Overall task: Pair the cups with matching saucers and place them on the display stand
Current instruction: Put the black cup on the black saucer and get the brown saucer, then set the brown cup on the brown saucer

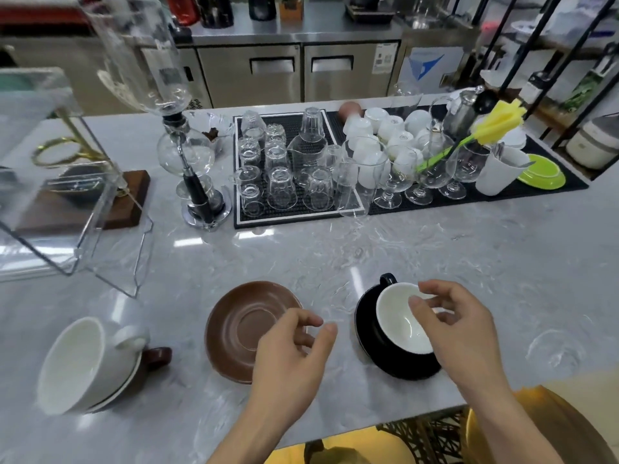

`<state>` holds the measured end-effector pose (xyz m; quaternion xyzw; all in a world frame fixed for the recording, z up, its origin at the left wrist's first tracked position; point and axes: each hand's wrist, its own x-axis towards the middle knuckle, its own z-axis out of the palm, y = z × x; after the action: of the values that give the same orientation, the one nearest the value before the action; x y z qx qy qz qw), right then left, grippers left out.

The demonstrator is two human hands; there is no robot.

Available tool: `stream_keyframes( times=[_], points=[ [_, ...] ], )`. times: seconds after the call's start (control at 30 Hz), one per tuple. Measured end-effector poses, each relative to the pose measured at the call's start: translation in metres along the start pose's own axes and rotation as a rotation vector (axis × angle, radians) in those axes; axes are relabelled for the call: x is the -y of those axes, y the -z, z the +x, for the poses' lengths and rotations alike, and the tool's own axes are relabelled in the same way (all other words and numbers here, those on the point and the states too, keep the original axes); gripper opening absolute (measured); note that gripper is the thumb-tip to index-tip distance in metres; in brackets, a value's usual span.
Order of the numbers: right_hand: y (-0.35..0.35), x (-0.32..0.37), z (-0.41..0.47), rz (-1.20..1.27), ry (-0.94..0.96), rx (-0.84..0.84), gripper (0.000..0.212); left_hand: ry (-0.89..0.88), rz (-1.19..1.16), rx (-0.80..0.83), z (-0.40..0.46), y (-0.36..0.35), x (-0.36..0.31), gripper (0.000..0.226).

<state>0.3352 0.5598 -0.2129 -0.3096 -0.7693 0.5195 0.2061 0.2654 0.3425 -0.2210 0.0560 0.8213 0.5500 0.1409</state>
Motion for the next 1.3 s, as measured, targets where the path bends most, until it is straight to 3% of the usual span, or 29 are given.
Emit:
stream_keyframes(
  times=[0.07,0.47,0.6,0.83,0.97,1.1,1.3],
  points=[
    [-0.017,0.011,-0.005,-0.012,0.023,0.032,0.018,0.015,-0.037,-0.04,-0.003,0.015,0.005,0.011],
    [-0.13,0.069,-0.051,-0.021,0.158,0.366,0.021,0.087,-0.231,-0.265,-0.028,0.129,0.048,0.008],
    [-0.163,0.085,-0.069,-0.016,0.184,0.449,0.025,0.014,-0.273,-0.362,-0.039,0.158,0.053,0.01],
    [-0.206,0.1,-0.089,-0.034,0.234,0.505,0.023,-0.136,-0.056,-0.577,-0.05,0.214,0.065,0.036],
    [-0.226,0.099,-0.095,-0.097,0.236,0.577,0.032,-0.048,0.062,-0.542,-0.048,0.236,0.091,0.066],
    [-0.239,0.1,-0.1,-0.145,0.233,0.64,0.034,-0.001,0.083,-0.405,-0.041,0.243,0.112,0.098],
    [-0.257,0.105,-0.106,-0.136,0.243,0.652,0.029,-0.074,0.12,-0.309,-0.031,0.246,0.117,0.099]
  ],
)
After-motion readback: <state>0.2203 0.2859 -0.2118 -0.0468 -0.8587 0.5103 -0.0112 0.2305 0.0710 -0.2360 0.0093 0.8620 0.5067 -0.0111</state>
